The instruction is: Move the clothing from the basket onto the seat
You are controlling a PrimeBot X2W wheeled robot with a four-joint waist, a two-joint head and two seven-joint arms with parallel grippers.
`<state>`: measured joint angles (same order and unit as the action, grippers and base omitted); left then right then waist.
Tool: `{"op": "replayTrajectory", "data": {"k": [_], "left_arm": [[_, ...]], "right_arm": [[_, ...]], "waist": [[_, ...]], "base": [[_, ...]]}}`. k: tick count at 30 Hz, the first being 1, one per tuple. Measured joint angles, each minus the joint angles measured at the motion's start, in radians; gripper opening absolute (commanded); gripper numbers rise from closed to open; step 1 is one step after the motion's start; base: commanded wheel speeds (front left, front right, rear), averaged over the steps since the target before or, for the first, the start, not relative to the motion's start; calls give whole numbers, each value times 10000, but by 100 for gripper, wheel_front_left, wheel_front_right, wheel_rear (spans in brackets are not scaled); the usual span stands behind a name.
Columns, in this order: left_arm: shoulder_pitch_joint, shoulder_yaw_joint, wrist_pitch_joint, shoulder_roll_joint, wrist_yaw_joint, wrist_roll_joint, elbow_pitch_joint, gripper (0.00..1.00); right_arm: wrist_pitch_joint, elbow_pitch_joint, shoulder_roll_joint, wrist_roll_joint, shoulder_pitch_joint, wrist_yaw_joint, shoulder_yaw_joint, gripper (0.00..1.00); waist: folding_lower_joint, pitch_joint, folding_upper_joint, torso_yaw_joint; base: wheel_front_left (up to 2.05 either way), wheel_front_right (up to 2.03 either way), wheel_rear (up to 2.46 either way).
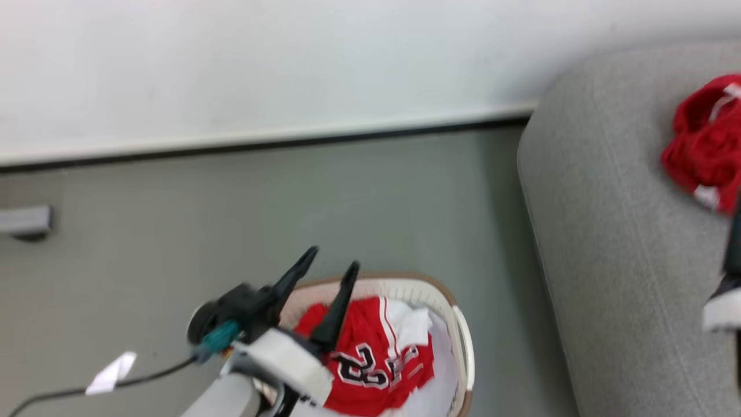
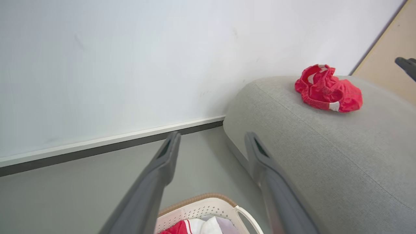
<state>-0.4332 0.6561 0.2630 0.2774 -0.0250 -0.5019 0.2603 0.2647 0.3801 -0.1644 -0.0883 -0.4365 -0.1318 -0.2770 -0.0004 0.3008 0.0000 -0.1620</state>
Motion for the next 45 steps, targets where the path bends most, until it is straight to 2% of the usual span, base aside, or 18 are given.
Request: {"op": "replayTrajectory", "data": {"k": [6,12,20,27,34,39,45], "left_arm": [[1669,-1515,4,-194,-173,343,-109,100],[2966,-2905,10,-658,-142,978,-301,100],[4168,-4328,10,-1227,142,2084,-579,100],[4810,-5260,10,-1632,550,2677,-642,100],[4748,-5352,10,-1896,1024,3177,-493,100],[3575,-4594,12,-1985,1304,3699,370,100],[1540,-3279,-454,-2034,1398,4694,2426,100]], "right_arm": [[0,-1254,313,-217,2025,0,1087,100],[0,-2025,523,-278,3425,0,1530,100],[0,-2171,742,-384,4834,0,2031,100],[0,-2067,1028,-382,5246,0,2416,100],[0,-2247,1097,-359,5035,0,2635,100],[0,-2683,1118,-313,4230,0,2846,100],[2,-3168,1129,-399,3310,0,2915,100]], "waist": [[0,-1198,0,273],[0,-2146,0,689],[0,-3075,1,1315],[1,-3312,0,1562],[2,-2903,1,1383],[4,-2030,0,1143],[6,-647,0,757]], "base": [[0,0,0],[0,0,0],[0,0,0],[0,0,0],[0,0,0],[0,0,0],[0,0,0]]}}
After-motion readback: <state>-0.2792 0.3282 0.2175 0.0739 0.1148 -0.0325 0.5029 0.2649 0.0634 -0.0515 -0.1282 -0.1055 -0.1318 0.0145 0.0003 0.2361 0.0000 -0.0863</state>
